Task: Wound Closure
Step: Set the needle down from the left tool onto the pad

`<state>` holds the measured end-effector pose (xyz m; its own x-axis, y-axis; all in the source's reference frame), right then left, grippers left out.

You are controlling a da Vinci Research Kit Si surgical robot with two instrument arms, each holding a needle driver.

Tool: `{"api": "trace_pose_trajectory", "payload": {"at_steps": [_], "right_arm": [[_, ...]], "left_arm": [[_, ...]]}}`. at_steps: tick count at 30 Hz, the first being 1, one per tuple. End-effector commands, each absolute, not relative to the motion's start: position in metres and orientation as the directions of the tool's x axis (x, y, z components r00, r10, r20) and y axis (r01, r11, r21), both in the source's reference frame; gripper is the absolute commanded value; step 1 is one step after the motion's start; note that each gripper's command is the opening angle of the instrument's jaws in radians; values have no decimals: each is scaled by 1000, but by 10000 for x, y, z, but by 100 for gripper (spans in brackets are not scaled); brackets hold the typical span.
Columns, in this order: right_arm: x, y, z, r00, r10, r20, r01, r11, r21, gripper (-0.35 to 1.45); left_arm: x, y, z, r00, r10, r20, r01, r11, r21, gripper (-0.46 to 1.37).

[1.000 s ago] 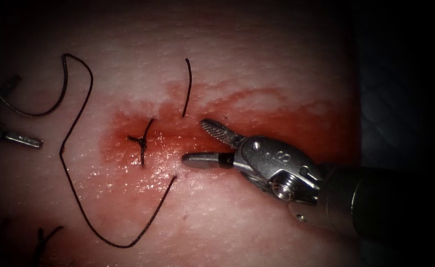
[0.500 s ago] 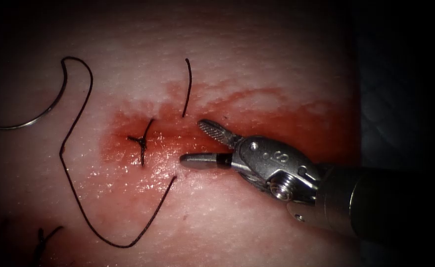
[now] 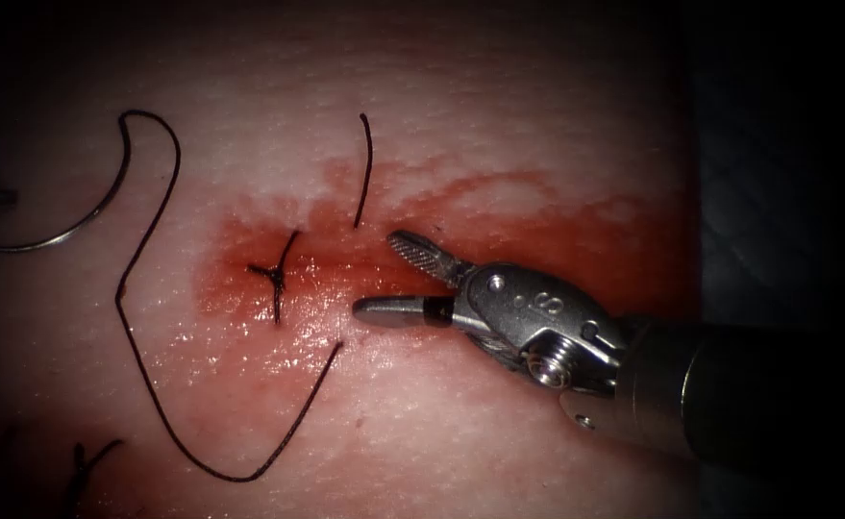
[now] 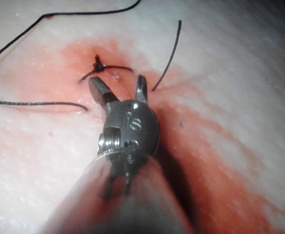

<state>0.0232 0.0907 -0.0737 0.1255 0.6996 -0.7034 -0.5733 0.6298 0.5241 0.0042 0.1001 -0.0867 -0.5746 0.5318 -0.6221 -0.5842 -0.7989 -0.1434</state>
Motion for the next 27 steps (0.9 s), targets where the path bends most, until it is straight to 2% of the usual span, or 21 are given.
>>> {"api": "trace_pose_trajectory", "payload": {"at_steps": [1,6,10,16,27], "right_arm": [[233,907,-736,126,699,-704,-572,631,524,117],[234,908,-734,126,698,-705,-573,631,523,117],[234,907,-735,126,698,-705,-572,631,524,118],[234,906,-737,128,699,-704,-571,632,524,117],[236,907,-735,128,699,-703,-571,632,524,117]], "left_arm": [[33,1000,-868,-578,521,-628,-564,-811,-154,38],[-2,994,-868,-576,497,-649,-523,-834,-174,43],[-20,988,-864,-572,479,-666,-499,-848,-181,29],[-18,976,-860,-590,453,-669,-415,-880,-230,26],[-16,975,-862,-593,443,-672,-401,-886,-231,30]]}}
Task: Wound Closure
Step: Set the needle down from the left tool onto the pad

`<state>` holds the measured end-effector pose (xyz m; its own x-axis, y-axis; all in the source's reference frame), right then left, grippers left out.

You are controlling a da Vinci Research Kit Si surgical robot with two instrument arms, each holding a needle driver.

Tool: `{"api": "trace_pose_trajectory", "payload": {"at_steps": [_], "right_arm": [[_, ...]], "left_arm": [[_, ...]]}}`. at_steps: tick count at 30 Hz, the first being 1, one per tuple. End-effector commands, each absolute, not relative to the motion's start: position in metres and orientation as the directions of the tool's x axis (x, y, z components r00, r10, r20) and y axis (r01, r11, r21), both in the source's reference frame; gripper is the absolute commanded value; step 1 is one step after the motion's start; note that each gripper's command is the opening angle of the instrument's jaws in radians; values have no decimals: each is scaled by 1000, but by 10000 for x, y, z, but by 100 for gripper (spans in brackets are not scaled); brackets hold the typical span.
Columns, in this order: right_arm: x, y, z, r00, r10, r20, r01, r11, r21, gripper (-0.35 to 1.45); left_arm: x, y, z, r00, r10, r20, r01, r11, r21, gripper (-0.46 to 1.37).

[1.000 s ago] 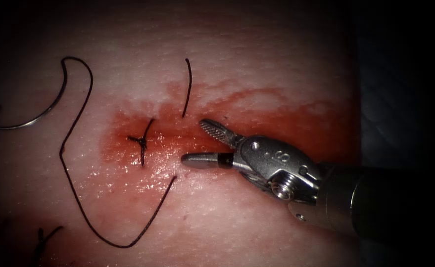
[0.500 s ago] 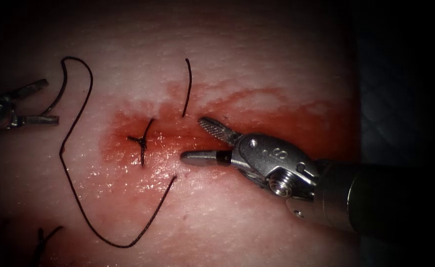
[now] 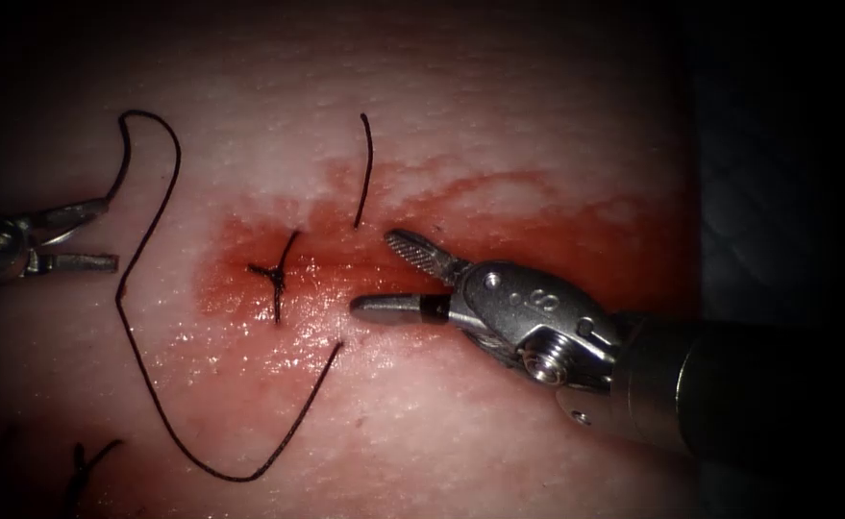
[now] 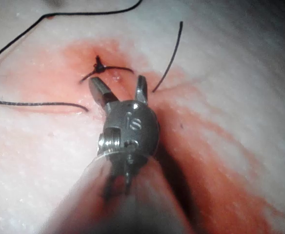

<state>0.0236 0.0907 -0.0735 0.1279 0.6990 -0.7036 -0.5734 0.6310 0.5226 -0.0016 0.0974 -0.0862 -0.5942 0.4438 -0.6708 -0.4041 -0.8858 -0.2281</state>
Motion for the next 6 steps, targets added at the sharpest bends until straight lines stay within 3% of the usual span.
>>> {"api": "trace_pose_trajectory", "payload": {"at_steps": [1,6], "right_arm": [[236,907,-735,128,699,-703,-571,632,524,117],[236,908,-735,128,700,-703,-572,631,525,117]], "left_arm": [[-15,975,-862,-594,443,-671,-403,-886,-229,31],[-15,974,-862,-595,443,-671,-404,-886,-228,51]]}}
